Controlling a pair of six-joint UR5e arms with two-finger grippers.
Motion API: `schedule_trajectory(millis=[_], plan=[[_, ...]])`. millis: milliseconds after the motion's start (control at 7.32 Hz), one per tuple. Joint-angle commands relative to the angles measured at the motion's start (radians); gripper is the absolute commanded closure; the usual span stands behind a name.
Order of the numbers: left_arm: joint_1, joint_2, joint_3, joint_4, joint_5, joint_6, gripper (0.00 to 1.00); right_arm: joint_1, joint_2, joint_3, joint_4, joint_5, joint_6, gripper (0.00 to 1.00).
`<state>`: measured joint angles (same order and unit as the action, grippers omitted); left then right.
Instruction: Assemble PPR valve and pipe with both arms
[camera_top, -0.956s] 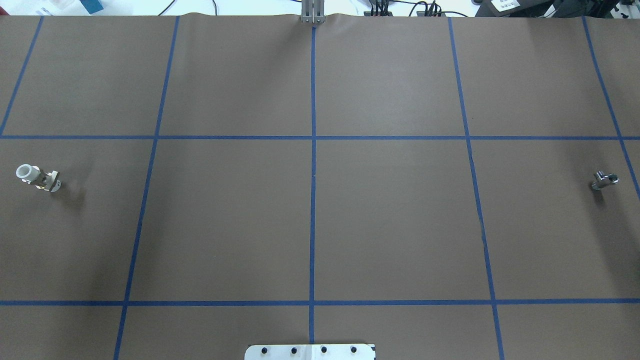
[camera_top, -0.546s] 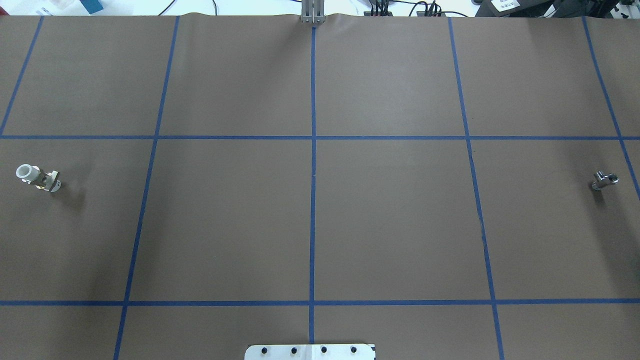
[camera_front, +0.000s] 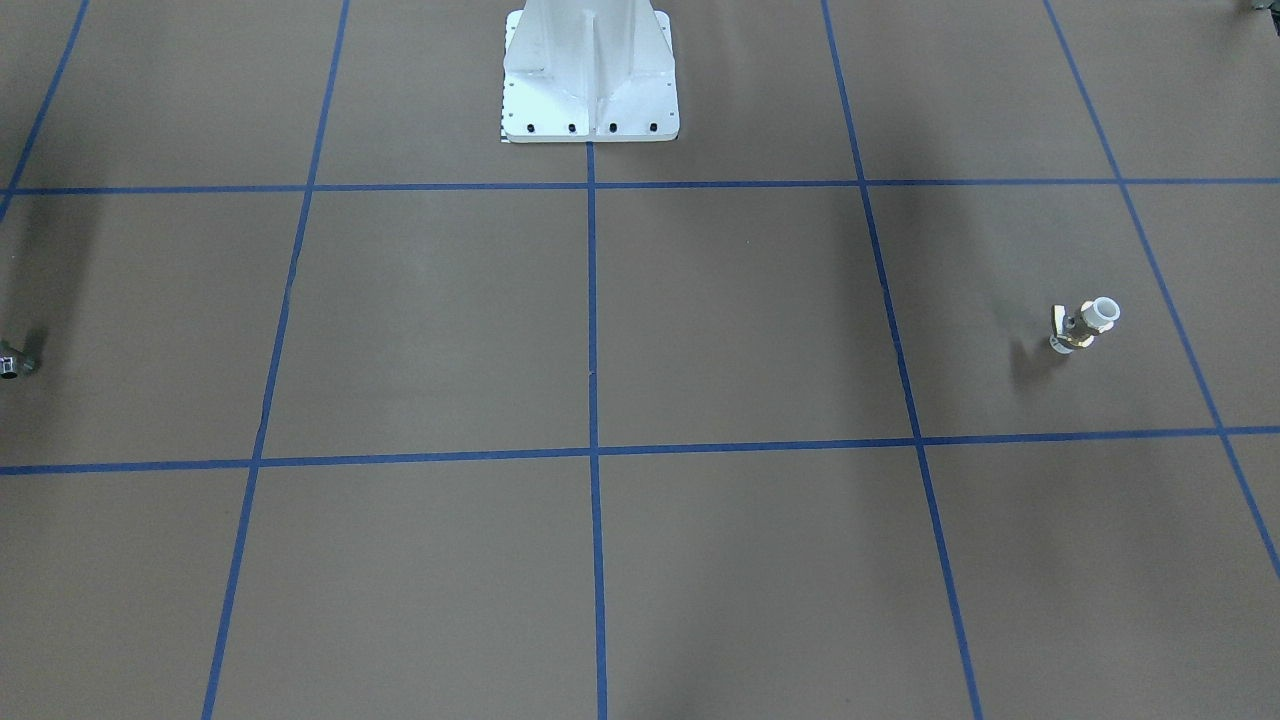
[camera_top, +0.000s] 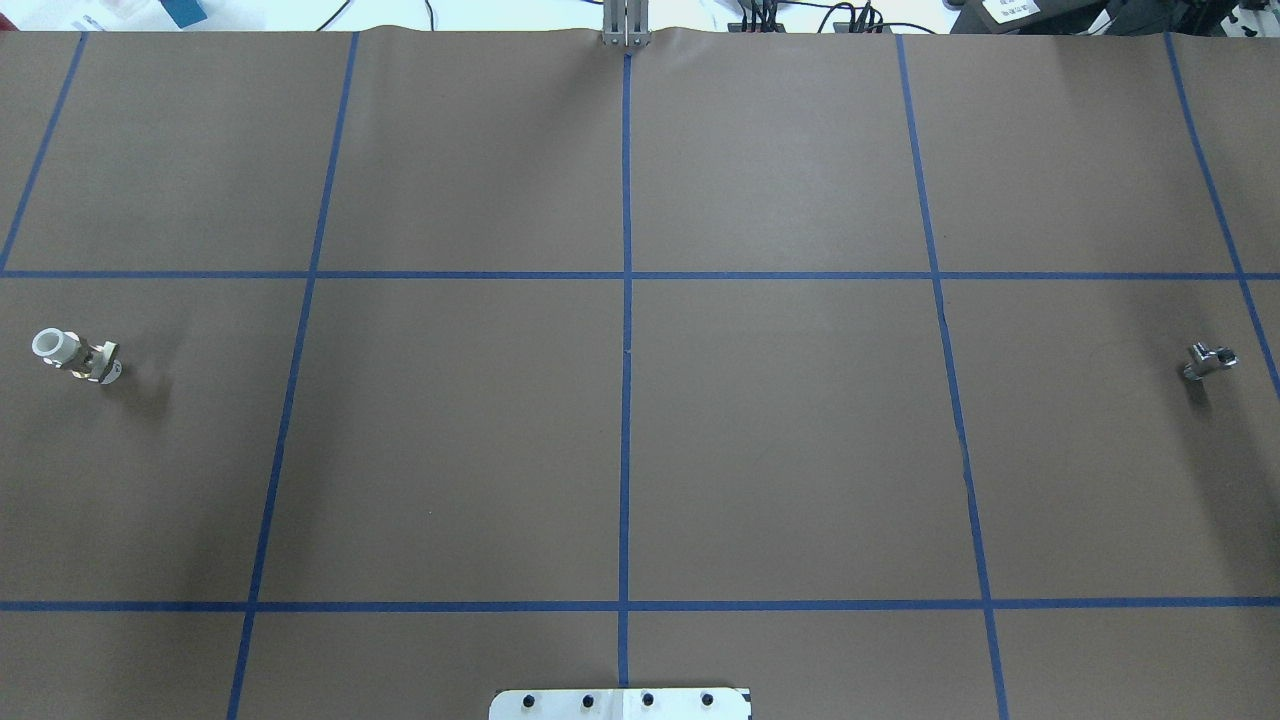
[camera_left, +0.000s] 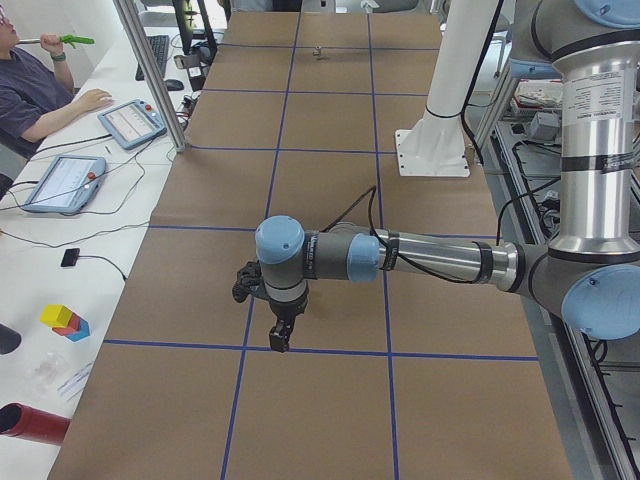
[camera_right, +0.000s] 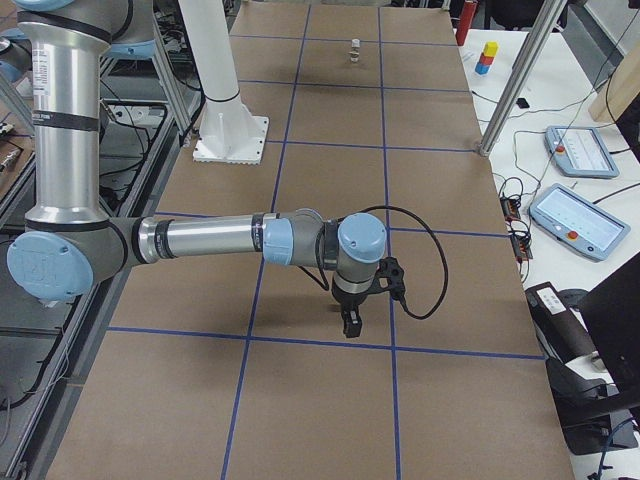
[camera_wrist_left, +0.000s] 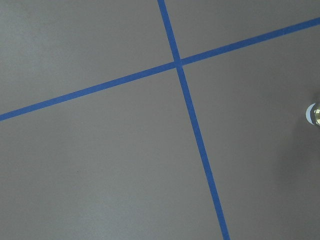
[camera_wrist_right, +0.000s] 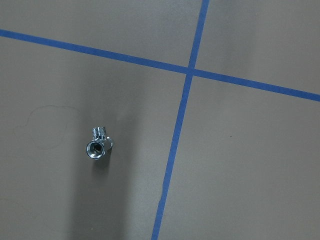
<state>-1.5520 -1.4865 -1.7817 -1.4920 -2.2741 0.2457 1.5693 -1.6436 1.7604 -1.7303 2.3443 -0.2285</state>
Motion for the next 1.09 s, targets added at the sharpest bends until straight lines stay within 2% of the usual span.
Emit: schedule_trajectory(millis=[0, 273, 546, 820, 956], plan=[[0.004, -0.021, -0.074, 0.001, -0.007, -0.022, 0.00, 0.000, 0.002, 0.001, 0.002, 0.001, 0.000, 0.01], [0.082, -0.037, -0.129, -0.007, -0.008, -0.283, 0.00, 0.000, 0.007, 0.001, 0.002, 0.000, -0.002, 0.01], [0.223, -0.038, -0.140, -0.055, -0.005, -0.485, 0.00, 0.000, 0.008, 0.002, 0.002, 0.000, -0.002, 0.01], [0.340, -0.037, -0.082, -0.218, 0.005, -0.687, 0.00, 0.000, 0.010, 0.002, 0.002, 0.000, -0.002, 0.01], [0.381, -0.037, -0.021, -0.328, 0.008, -0.748, 0.00, 0.000, 0.011, 0.001, 0.002, 0.000, 0.000, 0.01]])
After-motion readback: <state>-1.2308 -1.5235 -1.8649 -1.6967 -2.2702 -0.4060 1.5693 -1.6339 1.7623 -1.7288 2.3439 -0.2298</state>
